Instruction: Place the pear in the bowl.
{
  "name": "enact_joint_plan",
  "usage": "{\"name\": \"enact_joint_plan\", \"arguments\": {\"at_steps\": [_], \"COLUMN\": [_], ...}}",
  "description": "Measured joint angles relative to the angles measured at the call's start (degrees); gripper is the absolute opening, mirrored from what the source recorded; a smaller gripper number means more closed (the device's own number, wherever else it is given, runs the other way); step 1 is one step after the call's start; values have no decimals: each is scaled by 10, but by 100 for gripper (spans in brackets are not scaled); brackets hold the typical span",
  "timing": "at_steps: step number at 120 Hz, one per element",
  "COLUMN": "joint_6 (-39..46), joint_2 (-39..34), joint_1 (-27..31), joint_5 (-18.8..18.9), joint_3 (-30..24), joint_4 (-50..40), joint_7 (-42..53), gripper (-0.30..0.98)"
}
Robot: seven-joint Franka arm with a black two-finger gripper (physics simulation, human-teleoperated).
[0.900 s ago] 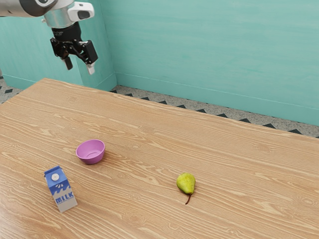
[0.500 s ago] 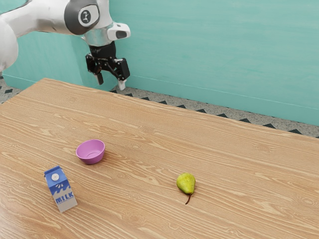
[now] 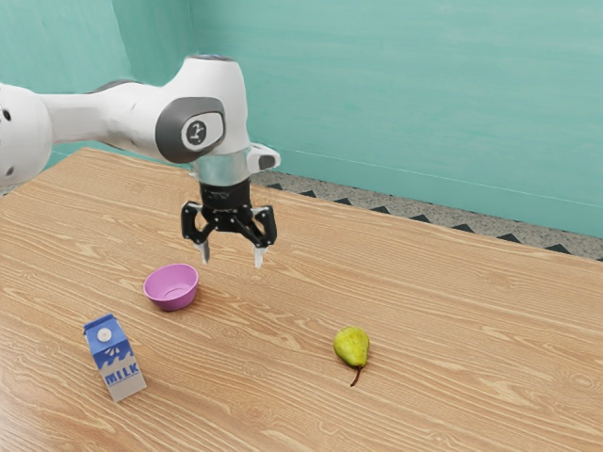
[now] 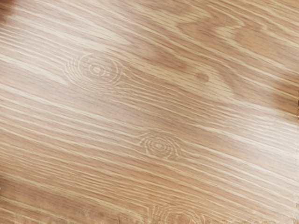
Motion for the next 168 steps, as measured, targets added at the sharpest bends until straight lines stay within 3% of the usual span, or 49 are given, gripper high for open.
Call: {"name": "enact_joint_plan", "arguments": {"at_steps": [32, 57, 82, 94, 104, 168], "joint_6": [70, 195, 292, 294, 292, 301], "joint_2": [14, 6, 40, 105, 137, 170], "joint_1": [-24, -62, -93, -94, -95, -102], "joint_5": [-30, -43, -5, 16, 24, 27], "joint_3": [4, -9, -23, -24, -24, -37], "joint_4": [-50, -130, -111, -13, 19, -4], "joint_7": [-164, -248, -321, -343, -356, -334], "gripper": [69, 69, 69, 69, 69, 69]}}
